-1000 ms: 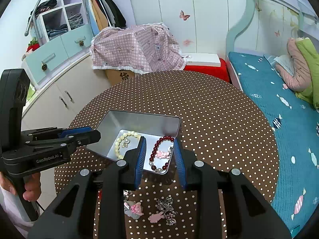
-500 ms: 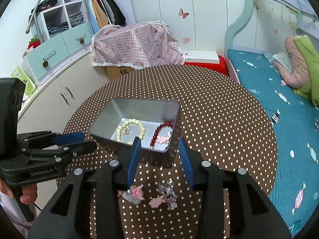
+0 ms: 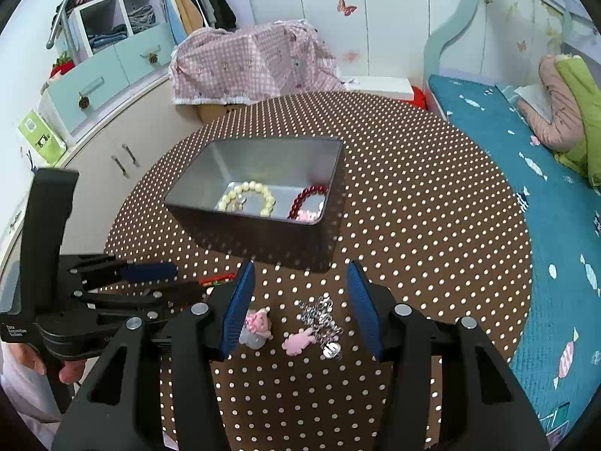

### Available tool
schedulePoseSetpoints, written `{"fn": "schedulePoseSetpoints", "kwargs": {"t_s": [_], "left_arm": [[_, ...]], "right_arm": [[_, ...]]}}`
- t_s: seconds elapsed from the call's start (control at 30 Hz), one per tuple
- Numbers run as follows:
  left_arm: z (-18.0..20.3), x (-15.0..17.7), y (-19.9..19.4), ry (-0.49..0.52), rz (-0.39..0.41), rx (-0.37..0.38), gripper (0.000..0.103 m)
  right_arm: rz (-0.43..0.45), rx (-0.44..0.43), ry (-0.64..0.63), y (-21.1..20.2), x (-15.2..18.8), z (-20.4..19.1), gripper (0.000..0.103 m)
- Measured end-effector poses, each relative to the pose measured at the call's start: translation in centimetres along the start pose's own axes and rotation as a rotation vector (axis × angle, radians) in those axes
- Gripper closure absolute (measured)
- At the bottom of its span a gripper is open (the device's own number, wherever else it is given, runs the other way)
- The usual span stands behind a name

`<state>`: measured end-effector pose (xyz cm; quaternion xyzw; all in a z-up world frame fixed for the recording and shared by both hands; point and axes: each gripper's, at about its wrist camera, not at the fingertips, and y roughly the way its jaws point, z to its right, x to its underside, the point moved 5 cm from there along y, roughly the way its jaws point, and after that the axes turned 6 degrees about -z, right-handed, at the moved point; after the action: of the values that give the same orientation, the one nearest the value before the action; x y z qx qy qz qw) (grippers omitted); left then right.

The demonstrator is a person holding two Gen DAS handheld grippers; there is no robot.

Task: Organize jewelry

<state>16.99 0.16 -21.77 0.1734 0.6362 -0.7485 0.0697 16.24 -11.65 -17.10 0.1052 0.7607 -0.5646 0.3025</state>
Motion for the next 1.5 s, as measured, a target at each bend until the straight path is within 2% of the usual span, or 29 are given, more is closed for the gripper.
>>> {"fn": "schedulePoseSetpoints", "kwargs": {"t_s": [0.13,0.27,0.33,0.63,0.77,1.13,1.3,1.5], "left_arm": [[0.5,-0.1,0.4,0.035,0.013,-0.026,0.063],[0.9,0.0,0.6,0.078,0.027,-0.068,0.093],[1.2,0.0,0.8,0.086,0.032,-0.073,0.099],[0.1,-0.1,-0.4,0.035,0.062,-0.03,0.101],[-0.4,-0.2,-1.9,0.009,0.091,0.023,0.101],[-0.5,-0.5,-6.7,-0.028,0.189,0.161,0.101],[-1.3,-0.4,-8.2,-0.047,0.222,0.155,0.101],[-2.7,0.4,-7.6,-0.082,0.201,0.152,0.101]], "right_arm": [[-0.02,0.0,0.004,0.6,0.4,0.0,0.054],[-0.031,0.0,0.003,0.9,0.5,0.2,0.054],[-0.035,0.002,0.003,1.1,0.6,0.1,0.054],[-0.031,-0.025,-0.019,0.9,0.8,-0.6,0.054],[-0.029,-0.054,-0.037,0.6,1.1,-1.1,0.054],[-0.037,-0.068,-0.066,0.7,1.2,-2.5,0.055],[-0.05,-0.078,-0.099,1.4,1.0,-3.8,0.062],[-0.079,-0.088,-0.154,2.6,0.9,-5.4,0.074]]}}
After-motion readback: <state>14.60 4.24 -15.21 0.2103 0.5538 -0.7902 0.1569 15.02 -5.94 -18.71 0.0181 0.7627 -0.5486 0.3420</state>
